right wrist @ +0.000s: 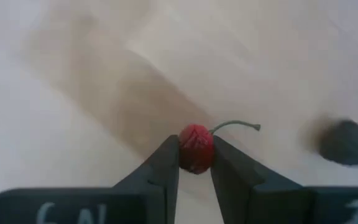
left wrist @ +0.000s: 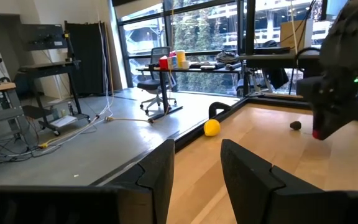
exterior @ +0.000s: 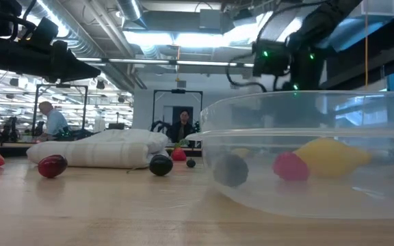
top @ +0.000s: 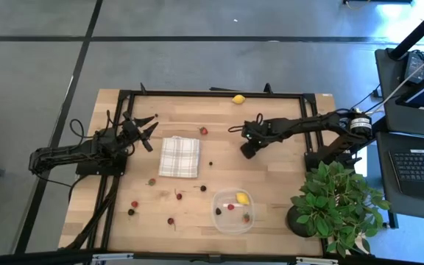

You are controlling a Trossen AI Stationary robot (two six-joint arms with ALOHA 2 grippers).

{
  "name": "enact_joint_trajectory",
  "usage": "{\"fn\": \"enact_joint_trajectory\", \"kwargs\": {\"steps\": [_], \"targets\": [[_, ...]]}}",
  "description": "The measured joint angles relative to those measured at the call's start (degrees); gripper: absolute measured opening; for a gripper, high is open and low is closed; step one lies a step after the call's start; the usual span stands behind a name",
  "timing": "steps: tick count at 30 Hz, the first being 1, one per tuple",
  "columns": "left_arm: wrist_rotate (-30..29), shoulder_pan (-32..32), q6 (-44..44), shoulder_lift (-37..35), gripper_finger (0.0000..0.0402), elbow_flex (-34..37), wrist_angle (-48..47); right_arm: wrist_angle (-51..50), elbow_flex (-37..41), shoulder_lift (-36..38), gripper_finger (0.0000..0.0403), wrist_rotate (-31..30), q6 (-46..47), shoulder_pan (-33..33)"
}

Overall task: Pick and placing Produce into tupperware
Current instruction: Put the top right red cherry into the transparent container

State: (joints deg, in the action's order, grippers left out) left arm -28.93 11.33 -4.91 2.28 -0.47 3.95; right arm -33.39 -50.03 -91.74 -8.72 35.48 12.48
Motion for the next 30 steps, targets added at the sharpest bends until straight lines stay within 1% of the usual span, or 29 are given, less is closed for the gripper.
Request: {"fn": "enact_joint_trajectory", "kwargs": {"steps": [4, 8, 15, 18, 22, 30], "targets": [[0.0, 0.02, 0.0, 0.0, 0.0126, 0.0, 0.0, 0.19, -4.52, 0.01, 0.0086, 3.36, -1.52, -3.12], [-0.02, 0.02, 0.0, 0.0, 0.0126, 0.0, 0.0, 0.45, -9.17, 0.02, 0.0086, 6.02, -3.61, -8.13], [-0.02, 0.0, 0.0, 0.0, 0.0126, 0.01, 0.0, 2.21, -15.91, 0.02, 0.0086, 7.07, -7.73, -19.01], [-0.02, 0.0, 0.0, 0.0, 0.0126, 0.02, 0.0, 4.94, -16.69, 0.07, 0.0086, 7.05, -10.44, -23.31], [-0.02, 0.01, -0.01, 0.0, 0.0126, 0.01, 0.0, 8.09, -15.89, 0.02, 0.0087, 7.02, -13.5, -27.99], [-0.02, 0.0, 0.0, 0.0, 0.0126, 0.0, 0.0, 10.78, -15.05, -3.51, 0.0087, 6.92, -13.66, -33.18]]}}
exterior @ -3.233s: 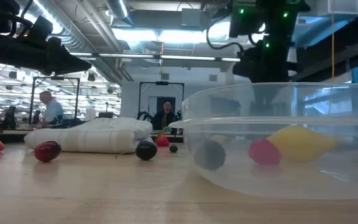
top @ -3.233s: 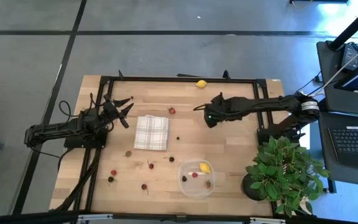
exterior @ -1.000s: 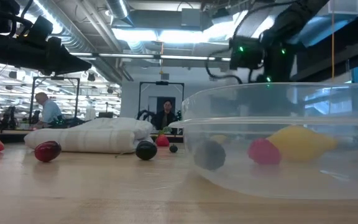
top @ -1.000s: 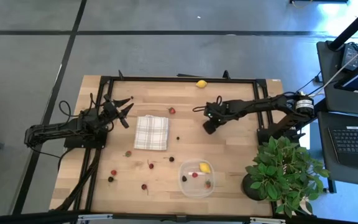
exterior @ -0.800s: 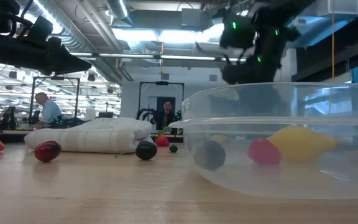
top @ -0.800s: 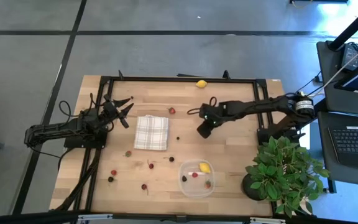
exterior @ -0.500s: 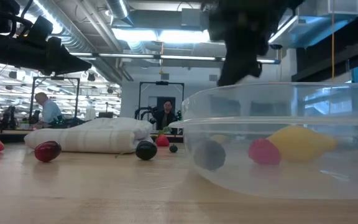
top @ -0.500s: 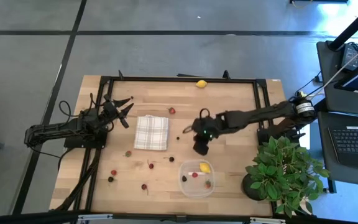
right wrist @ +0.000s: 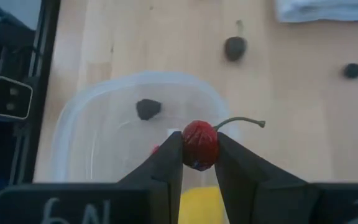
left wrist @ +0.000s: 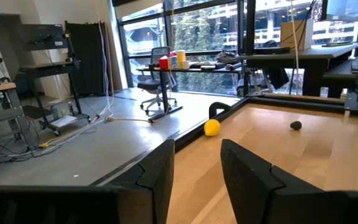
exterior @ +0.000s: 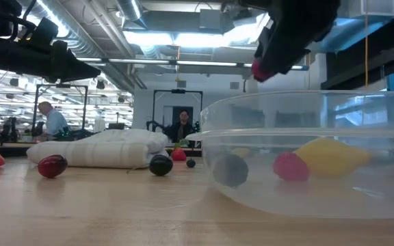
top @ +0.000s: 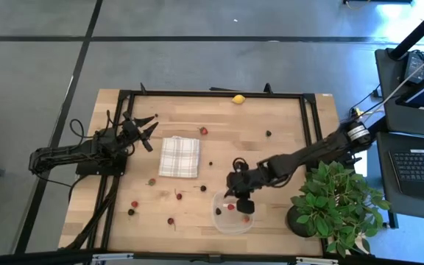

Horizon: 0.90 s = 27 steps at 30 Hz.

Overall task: Pick and placing Produce into tupperware
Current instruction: Put the top right red cherry into the transparent container

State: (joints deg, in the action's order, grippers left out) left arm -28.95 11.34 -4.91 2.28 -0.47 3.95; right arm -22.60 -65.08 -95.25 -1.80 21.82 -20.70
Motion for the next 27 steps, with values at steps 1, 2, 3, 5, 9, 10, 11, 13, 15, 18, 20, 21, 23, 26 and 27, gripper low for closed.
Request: {"fn": "enact_joint_trajectory", "kwargs": {"steps": [1, 2, 3, 5, 9, 10, 11, 13, 15, 18, 20, 21, 23, 26, 27], "targets": [[0.02, 0.0, 0.07, 0.01, 0.0126, 0.0, 0.0, 0.78, 0.0, -0.75, 0.0087, 0.0, 0.0, -0.41], [0.01, 0.0, 0.16, 0.01, 0.0126, 0.0, 0.0, 1.41, 0.0, -1.6, 0.0087, 0.0, -0.03, -0.71], [0.0, 0.0, 0.17, 0.01, 0.0126, 0.0, 0.0, 1.76, 0.0, -2.4, 0.0087, 0.0, -0.02, -1.06], [0.02, 0.0, 0.17, 0.0, 0.0126, 0.0, 0.0, 2.49, 0.0, -4.11, 0.0087, 0.0, -0.03, -1.72], [0.02, 0.0, 0.24, 0.02, 0.0126, 0.0, 0.0, 2.66, -0.02, -7.44, 0.0087, -0.01, -0.04, -2.55], [0.02, 0.0, 0.24, 0.01, 0.0126, 0.01, 0.0, 2.51, -0.02, -8.09, 0.0087, -0.02, -0.03, -2.72], [0.02, 0.0, 0.24, 0.02, 0.0126, 0.0, 0.0, 2.58, -0.02, -8.75, 0.0087, -0.02, 0.06, -2.88], [0.02, 0.0, 0.28, 0.02, 0.0126, 0.01, 0.0, 3.0, -0.02, -10.14, 0.0087, -0.02, 0.12, -3.16], [0.02, 0.0, 0.28, 0.0, 0.0126, 0.0, 0.0, 2.98, -0.02, -11.3, 0.0087, -0.04, 0.12, -3.24], [0.02, 0.0, 0.28, 0.0, 0.0126, 0.0, 0.0, 3.39, -0.07, -12.01, 0.0087, -0.14, 0.38, -3.24], [0.02, 0.0, 0.28, 0.01, 0.0126, 0.02, 0.0, 3.4, -0.09, -12.19, 0.0087, -0.17, 0.17, -3.2], [0.02, 0.02, 0.28, 0.01, 0.0126, 0.0, 0.0, 3.3, -0.09, -12.26, 0.0087, -0.17, 0.18, -3.2], [0.02, 0.01, 0.28, 0.02, 0.0126, 0.0, 0.0, 3.29, -0.09, -12.34, 0.0087, -0.05, 0.17, -3.22], [0.02, 0.02, 0.28, 0.02, 0.0126, 0.0, 0.0, 3.32, -0.09, -12.34, 0.0087, -0.04, 0.17, -3.22], [0.02, 0.0, 0.26, 0.01, 0.0126, 0.0, 0.0, 3.32, -0.09, -12.34, 0.0087, -0.02, 0.16, -3.22]]}}
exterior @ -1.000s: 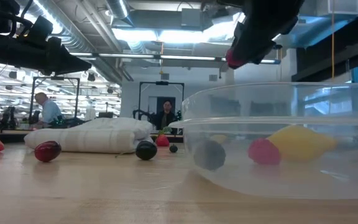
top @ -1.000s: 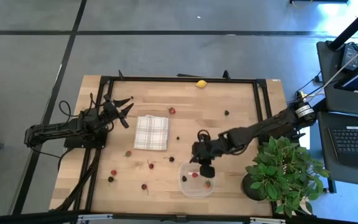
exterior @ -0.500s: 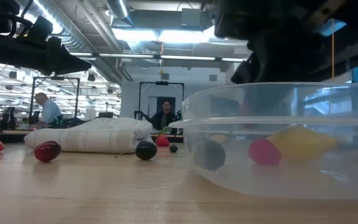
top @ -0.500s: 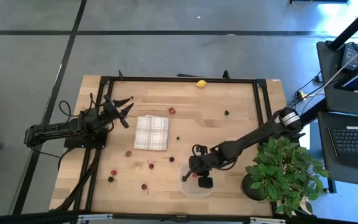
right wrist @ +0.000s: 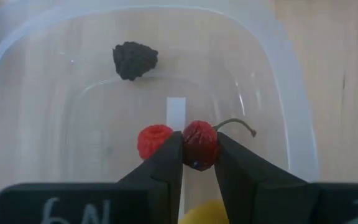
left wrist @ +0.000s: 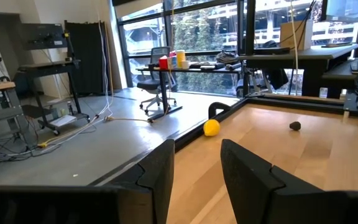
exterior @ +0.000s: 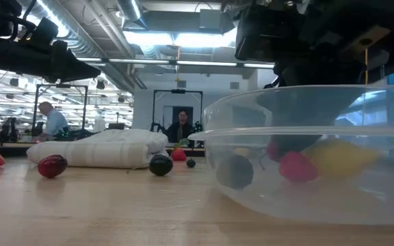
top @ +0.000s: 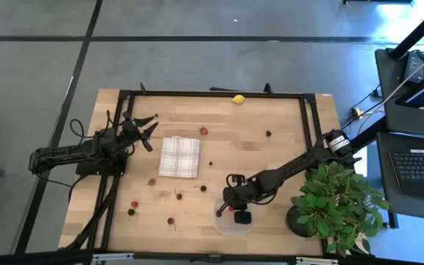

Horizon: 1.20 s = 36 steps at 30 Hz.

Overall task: Pick and placing Produce into tupperware
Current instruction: Put the top right red cherry into the transparent container

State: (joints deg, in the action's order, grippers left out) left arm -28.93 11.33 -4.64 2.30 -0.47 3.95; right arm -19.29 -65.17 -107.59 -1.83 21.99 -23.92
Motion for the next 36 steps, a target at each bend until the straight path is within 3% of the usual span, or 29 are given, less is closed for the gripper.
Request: {"fn": "enact_joint_trajectory", "kwargs": {"steps": [23, 36], "targets": [[0.0, 0.01, 0.0, 0.01, 0.0126, 0.0, 0.0, 0.0, 0.07, 0.02, 0.009, -0.02, 1.41, 0.57], [0.0, 0.01, 0.02, 0.01, 0.0126, 0.01, 0.0, 0.1, 0.07, 0.34, 0.0174, -0.02, 0.22, 0.57]]}}
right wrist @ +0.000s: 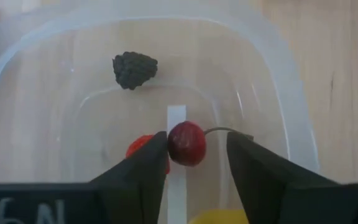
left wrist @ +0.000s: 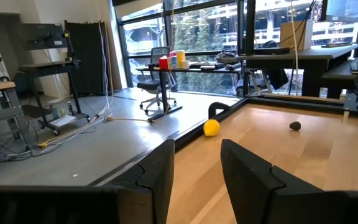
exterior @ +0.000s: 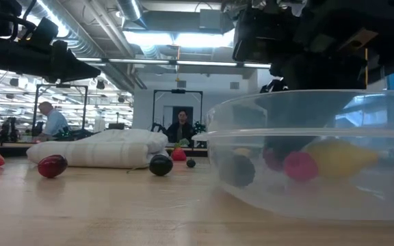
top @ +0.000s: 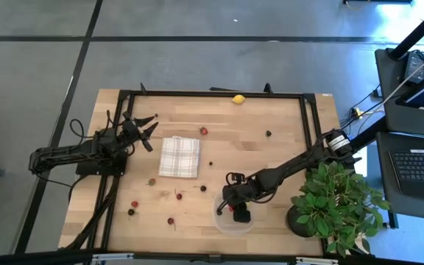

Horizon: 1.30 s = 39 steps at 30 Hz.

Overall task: Pick and placing Produce into tupperware
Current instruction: Put the top right red cherry into the transparent container, then put the blackberry into the transparent container

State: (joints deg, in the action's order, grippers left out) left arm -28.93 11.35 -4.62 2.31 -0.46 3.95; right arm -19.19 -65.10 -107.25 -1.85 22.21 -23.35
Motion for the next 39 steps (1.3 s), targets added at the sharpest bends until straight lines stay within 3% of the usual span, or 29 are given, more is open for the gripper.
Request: {"fn": "enact_joint_trajectory", "kwargs": {"steps": [10, 14, 19, 21, 25, 31, 39], "targets": [[0.02, -0.01, 0.0, 0.0, 0.0126, -0.01, 0.0, -0.53, -0.94, 4.23, 0.0182, -0.02, -0.06, 1.16], [0.02, -0.01, 0.0, -0.02, 0.0126, 0.01, 0.0, -5.82, -0.98, 8.46, 0.0182, -0.99, -0.23, 2.91], [0.02, -0.01, -0.02, 0.0, 0.0126, 0.0, 0.0, -15.45, -0.98, 14.75, 0.0182, -12.09, 3.57, 5.61], [0.02, 0.0, 0.0, 0.0, 0.0126, 0.0, 0.0, -19.73, -0.98, 17.51, 0.0182, -18.24, 8.46, 7.35], [0.03, -0.01, 0.0, 0.0, 0.0126, -0.01, 0.0, -31.23, -0.98, 22.49, 0.0182, -23.93, 19.53, 11.6], [0.02, -0.01, -0.02, 0.0, 0.0126, 0.01, 0.0, -43.31, -0.98, 24.17, 0.0182, -25.85, 24.31, 18.72], [0.02, -0.01, -0.02, 0.0, 0.0126, -0.01, 0.0, -41.39, 3.05, 23.54, 0.0185, -24.15, 22.43, 30.1]]}}
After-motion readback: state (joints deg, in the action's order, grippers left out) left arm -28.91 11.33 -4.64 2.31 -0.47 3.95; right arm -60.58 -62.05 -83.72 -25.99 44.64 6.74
